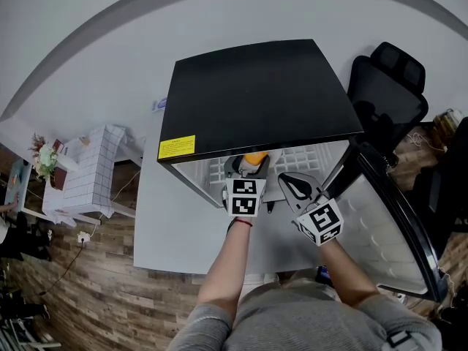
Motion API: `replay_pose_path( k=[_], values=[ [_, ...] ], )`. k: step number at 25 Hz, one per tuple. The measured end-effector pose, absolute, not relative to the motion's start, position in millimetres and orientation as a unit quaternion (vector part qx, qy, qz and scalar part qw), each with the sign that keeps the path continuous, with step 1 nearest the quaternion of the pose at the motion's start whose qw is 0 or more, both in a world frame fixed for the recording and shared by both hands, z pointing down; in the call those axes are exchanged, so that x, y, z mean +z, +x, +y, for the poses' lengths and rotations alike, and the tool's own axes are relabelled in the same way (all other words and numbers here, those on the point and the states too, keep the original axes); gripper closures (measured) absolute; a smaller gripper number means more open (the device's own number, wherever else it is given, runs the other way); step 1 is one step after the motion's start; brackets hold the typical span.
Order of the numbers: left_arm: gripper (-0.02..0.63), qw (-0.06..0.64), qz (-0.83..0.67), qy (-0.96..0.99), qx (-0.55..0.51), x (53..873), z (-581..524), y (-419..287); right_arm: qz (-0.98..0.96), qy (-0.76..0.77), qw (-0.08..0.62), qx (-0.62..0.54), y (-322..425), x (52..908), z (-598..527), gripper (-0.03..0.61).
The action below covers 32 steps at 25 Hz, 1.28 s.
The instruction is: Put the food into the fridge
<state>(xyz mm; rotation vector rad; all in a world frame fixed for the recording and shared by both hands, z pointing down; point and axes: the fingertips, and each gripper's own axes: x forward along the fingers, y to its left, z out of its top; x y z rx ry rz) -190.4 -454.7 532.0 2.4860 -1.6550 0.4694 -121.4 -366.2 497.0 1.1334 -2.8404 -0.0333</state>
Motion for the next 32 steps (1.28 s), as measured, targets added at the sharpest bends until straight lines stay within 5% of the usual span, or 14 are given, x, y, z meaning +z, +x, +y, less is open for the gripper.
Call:
replay_pose_path(
  k=[32],
  values=[
    [0.307,0.031,-0.537,0.822,0.189,543,-454,-196,-0.928,0.368,0.044,-0.022,-128,492,-363,0.566]
  ],
)
